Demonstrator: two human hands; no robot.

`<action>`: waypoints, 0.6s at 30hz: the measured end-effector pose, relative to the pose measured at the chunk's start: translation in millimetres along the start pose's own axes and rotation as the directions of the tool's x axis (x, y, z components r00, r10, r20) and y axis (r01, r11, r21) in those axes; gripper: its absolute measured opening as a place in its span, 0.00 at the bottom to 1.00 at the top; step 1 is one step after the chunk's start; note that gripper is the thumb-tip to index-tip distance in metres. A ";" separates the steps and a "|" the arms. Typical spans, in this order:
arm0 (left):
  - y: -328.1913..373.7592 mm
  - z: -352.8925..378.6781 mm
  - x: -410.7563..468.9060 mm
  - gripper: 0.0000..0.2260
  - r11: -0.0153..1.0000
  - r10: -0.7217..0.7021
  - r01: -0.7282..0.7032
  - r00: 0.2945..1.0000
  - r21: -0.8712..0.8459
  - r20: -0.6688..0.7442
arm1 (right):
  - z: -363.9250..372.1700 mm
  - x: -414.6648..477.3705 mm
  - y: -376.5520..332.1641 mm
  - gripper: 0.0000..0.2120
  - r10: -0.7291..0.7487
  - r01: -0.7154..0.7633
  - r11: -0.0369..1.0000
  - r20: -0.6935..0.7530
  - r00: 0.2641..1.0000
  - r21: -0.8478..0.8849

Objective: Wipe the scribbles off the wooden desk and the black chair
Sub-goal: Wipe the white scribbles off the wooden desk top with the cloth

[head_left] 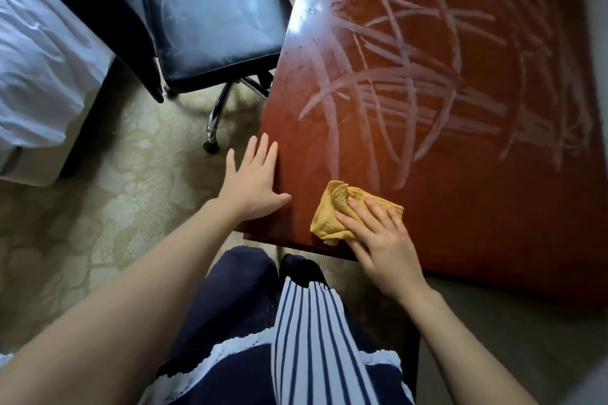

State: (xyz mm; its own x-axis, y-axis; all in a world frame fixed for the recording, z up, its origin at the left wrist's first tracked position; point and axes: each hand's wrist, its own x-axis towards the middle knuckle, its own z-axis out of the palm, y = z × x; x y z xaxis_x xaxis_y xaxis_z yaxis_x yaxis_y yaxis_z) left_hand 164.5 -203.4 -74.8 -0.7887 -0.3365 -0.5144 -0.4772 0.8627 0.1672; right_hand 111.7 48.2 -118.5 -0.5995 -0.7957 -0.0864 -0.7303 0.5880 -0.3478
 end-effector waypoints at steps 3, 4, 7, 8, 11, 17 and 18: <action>1.2 -4.0 0.9 0.37 0.994 0.001 -0.005 0.999 0.106 0.038 | -6.8 -4.3 14.3 0.22 0.135 -0.134 0.991 -0.069 0.988 0.016; 2.0 -5.2 1.8 0.36 0.989 0.013 -0.018 0.999 0.145 0.035 | -9.2 -2.5 17.9 0.22 0.192 -0.189 0.981 -0.097 0.977 0.032; 2.8 -7.9 2.9 0.34 0.981 0.023 -0.029 0.999 0.194 0.034 | -13.4 18.4 24.3 0.21 0.360 -0.346 0.932 -0.142 0.922 0.113; 2.7 -8.8 3.4 0.33 0.979 0.026 -0.034 0.999 0.199 0.041 | -14.7 28.4 25.0 0.21 0.408 -0.392 0.912 -0.153 0.900 0.123; 0.1 -12.7 4.9 0.33 0.974 0.049 -0.061 0.997 0.219 0.059 | -16.8 60.2 20.7 0.22 0.519 -0.513 0.855 -0.164 0.839 0.082; -9.0 -20.0 4.4 0.31 0.968 0.115 -0.123 0.992 0.219 0.049 | -10.7 115.0 -15.7 0.24 0.612 -0.613 0.790 -0.090 0.786 0.014; -11.1 -20.2 3.7 0.32 0.968 0.121 -0.130 0.991 0.216 0.051 | -8.4 121.0 -23.4 0.24 0.593 -0.594 0.804 -0.079 0.801 0.009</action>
State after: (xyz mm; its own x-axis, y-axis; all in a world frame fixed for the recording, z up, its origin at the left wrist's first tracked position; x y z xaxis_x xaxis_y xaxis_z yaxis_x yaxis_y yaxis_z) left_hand 159.1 -221.8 -61.6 -0.8199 -0.2096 -0.5328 -0.2758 0.9601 0.0468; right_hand 53.5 -60.6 -113.0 -0.9392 -0.2777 -0.2020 -0.2282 0.9443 -0.2371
